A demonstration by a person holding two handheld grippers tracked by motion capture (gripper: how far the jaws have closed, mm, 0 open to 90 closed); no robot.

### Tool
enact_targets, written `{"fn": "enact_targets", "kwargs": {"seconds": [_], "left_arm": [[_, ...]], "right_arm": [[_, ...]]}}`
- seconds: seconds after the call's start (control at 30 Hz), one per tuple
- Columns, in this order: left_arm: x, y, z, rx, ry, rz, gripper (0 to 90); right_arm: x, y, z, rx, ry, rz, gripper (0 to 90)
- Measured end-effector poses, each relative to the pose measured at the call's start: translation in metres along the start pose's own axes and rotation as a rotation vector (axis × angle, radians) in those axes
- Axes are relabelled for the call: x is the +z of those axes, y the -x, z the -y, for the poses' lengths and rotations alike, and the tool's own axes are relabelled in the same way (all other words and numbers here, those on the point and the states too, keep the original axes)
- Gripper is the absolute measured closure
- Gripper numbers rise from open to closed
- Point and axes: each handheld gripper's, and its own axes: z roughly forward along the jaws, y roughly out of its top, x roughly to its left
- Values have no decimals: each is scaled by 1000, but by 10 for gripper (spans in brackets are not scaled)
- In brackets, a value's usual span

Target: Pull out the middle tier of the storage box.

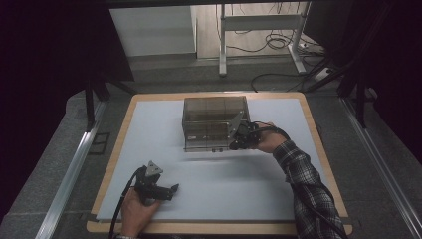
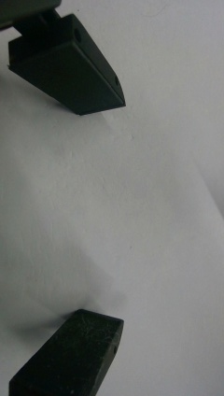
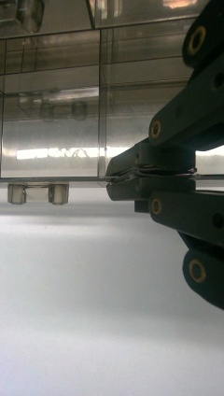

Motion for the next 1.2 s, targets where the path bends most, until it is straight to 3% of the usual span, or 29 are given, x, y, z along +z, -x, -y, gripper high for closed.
{"fn": "enact_targets", "kwargs": {"seconds": [0.4, 0.7, 1.2], "left_arm": [[0, 0, 0, 0, 0, 0, 0], [0, 0, 0, 3, 0, 0, 0], [0, 0, 0, 0, 0, 0, 0]], "right_arm": [[-1, -4, 0, 8, 9, 24, 829], [-7, -8, -2, 18, 40, 67, 714], [-15, -22, 3, 140, 108, 129, 491]]}}
